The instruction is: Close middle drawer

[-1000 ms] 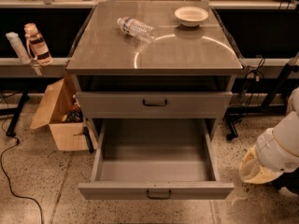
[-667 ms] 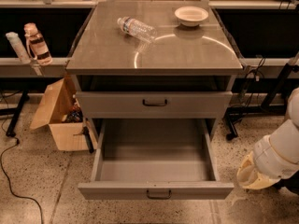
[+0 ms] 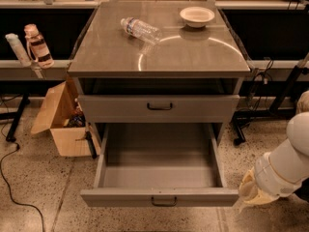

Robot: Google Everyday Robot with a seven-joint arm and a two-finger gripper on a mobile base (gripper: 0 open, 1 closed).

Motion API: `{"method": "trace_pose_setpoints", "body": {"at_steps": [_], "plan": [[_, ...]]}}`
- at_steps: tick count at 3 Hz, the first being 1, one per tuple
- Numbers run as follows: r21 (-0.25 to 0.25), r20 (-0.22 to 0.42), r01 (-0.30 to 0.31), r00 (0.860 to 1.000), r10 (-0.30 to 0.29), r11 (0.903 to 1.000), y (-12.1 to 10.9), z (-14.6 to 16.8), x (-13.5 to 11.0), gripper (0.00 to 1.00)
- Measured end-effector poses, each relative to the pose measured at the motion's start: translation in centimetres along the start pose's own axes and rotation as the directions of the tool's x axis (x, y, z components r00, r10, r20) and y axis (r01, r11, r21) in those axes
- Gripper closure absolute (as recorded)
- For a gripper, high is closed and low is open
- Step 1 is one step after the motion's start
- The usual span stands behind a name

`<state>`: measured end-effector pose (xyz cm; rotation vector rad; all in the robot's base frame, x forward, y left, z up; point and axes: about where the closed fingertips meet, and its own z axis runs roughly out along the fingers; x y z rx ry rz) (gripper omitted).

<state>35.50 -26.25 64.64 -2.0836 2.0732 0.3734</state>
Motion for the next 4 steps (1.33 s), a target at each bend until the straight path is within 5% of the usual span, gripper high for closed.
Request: {"method": "trace_pose_setpoints", "body": {"at_steps": [1,3,4], "plan": [[0.062,-0.022,-0.043,0.999,0.044,0.9971,-0.6,1.6,-0.5,1.00],[0.091,-0.024,-0.069,0.997,0.071,0.9935,-1.4,3.0,0.5,1.00],[0.118,-0.007,-0.103,0.994,0.105,0.9877,-3.7,7.2,2.4,1.00]]}}
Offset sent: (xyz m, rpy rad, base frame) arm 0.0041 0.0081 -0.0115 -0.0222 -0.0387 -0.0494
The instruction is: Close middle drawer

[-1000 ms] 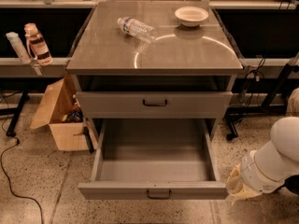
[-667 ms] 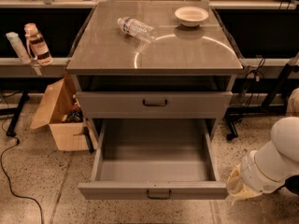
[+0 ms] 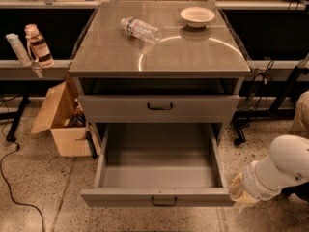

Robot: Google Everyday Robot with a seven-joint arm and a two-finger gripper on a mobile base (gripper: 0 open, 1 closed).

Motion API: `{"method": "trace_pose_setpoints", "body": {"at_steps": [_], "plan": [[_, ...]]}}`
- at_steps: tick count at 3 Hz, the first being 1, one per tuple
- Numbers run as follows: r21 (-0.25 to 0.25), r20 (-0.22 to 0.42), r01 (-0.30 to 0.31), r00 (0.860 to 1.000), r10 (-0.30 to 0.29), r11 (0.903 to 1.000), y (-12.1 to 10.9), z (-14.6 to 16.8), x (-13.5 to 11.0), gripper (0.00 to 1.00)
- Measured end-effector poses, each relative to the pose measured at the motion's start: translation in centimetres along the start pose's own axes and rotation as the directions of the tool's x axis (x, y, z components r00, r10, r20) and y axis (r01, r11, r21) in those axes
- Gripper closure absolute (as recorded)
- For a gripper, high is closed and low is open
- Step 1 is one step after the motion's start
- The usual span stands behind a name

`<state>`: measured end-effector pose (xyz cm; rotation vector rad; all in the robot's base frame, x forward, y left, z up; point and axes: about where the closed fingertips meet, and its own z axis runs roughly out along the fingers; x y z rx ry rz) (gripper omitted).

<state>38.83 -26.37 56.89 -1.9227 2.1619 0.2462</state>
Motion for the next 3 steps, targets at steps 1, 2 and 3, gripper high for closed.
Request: {"method": "trace_pose_setpoints", "body": {"at_steps": [1,2,3], "plan": [[0.000,0.000,0.000,1.000,0.000,1.0000,0.0,0.0,0.0,1.00],[-0.009,0.015,-0.009,1.000,0.009,0.9999,0.1,1.0,0.4,1.00],[-0.037,0.046,-0.059,0.997,0.061,0.9976,0.0,3.6,2.4,1.00]]}}
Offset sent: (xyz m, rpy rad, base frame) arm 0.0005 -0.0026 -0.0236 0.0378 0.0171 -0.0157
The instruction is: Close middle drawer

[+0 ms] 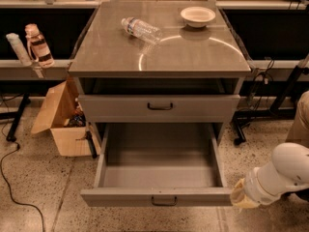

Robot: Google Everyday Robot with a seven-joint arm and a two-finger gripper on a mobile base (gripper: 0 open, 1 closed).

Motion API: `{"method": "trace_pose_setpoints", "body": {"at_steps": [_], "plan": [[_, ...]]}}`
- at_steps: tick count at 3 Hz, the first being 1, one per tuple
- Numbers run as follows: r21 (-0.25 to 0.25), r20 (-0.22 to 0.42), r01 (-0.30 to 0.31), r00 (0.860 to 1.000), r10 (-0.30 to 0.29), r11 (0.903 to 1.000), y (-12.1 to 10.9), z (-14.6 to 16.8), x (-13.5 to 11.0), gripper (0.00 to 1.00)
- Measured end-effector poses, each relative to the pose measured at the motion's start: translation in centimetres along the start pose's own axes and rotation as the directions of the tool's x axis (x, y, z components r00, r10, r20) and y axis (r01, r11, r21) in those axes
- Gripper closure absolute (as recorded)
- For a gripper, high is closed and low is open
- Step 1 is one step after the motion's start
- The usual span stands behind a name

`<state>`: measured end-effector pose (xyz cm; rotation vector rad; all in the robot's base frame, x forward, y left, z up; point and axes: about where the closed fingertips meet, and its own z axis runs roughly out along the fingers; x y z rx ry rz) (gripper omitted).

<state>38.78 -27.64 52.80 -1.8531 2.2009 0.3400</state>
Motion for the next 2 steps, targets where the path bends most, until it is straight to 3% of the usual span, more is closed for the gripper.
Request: {"method": "trace_pose_setpoints", "body": {"at_steps": [2], "plan": [[-0.118,0.058,-0.107,0.992,0.115,0.9872,0.5,7.9,4.7,1.00]]}}
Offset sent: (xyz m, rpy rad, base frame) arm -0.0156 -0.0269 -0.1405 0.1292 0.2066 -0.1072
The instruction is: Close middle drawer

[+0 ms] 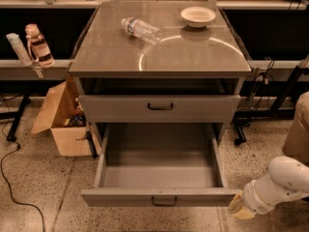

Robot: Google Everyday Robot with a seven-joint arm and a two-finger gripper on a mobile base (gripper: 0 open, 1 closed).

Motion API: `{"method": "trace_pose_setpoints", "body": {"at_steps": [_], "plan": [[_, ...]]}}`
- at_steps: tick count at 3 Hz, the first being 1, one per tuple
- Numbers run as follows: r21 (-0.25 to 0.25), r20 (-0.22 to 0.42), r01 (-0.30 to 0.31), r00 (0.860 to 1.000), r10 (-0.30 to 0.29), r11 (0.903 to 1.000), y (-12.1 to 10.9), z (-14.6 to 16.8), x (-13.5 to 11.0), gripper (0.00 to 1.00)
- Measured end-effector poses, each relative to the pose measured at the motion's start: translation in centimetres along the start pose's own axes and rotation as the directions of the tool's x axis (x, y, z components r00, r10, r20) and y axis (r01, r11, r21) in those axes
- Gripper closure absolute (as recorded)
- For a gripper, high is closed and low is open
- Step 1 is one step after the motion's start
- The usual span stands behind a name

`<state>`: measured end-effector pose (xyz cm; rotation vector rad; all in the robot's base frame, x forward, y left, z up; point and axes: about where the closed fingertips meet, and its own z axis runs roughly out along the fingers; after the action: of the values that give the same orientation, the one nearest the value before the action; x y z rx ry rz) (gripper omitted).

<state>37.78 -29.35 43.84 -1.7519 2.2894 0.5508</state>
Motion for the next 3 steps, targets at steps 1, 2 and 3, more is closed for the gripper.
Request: {"method": "trace_pose_setpoints", "body": {"at_steps": [1,2,3], "plan": [[-0.043,0.023,-0.028,0.999,0.029,0.9987,0.1,2.8,1.5,1.00],[-0.059,0.053,-0.023,0.998,0.026,0.9980,-0.3,4.8,1.4,1.00],[-0.050,0.055,0.001,0.998,0.002,0.9988,-1.5,5.8,0.6,1.00]]}}
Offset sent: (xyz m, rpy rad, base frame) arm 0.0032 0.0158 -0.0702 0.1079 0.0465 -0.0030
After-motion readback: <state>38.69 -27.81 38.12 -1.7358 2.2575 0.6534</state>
